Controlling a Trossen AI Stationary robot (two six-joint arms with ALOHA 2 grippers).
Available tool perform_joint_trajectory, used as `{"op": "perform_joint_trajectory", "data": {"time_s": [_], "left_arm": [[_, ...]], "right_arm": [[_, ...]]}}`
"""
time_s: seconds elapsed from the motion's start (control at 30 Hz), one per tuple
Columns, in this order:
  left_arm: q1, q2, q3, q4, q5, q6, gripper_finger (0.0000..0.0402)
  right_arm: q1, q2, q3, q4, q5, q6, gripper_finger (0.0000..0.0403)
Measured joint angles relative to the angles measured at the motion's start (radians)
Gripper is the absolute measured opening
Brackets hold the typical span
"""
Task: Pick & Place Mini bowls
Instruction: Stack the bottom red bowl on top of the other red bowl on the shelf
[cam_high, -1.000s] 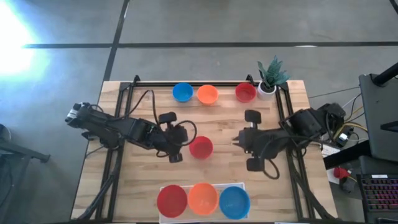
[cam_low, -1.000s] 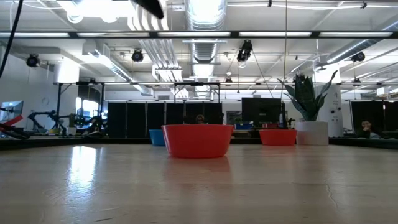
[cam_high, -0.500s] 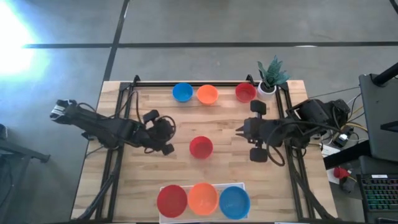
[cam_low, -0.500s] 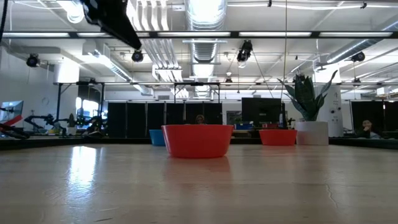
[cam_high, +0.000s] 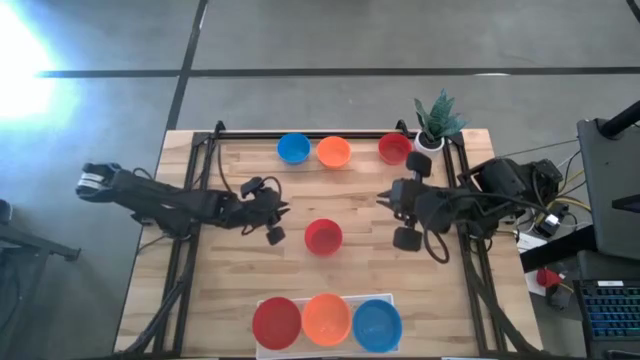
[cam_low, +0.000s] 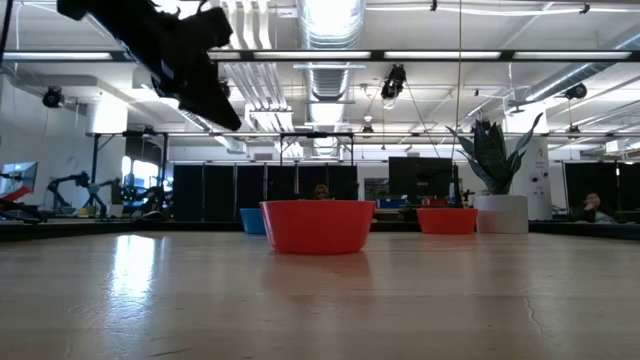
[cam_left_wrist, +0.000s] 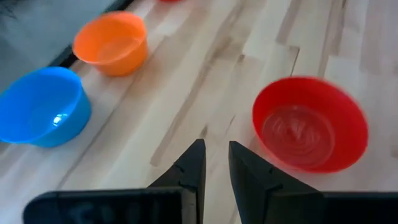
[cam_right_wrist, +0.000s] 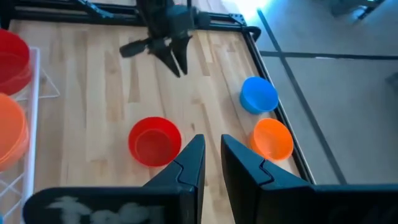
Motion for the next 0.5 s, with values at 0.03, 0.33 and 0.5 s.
{"op": "perform_joint_trajectory", "data": {"time_s": [0.03,0.33,0.5], "left_arm": [[0.009,0.012,-0.004,0.008,0.016,0.020,0.0064],[0.029,0.167,-0.004,0.135,0.032,0.111,0.0064],[0.031,0.265,-0.003,0.223,0.035,0.069,0.0064]], "right_arm": [[-0.003,0.000,0.000,0.000,0.000,0.005,0.0047],[-0.008,0.000,0.000,-0.002,0.000,0.008,0.0047],[-0.008,0.000,0.000,-0.003,0.000,0.008,0.0047]]}}
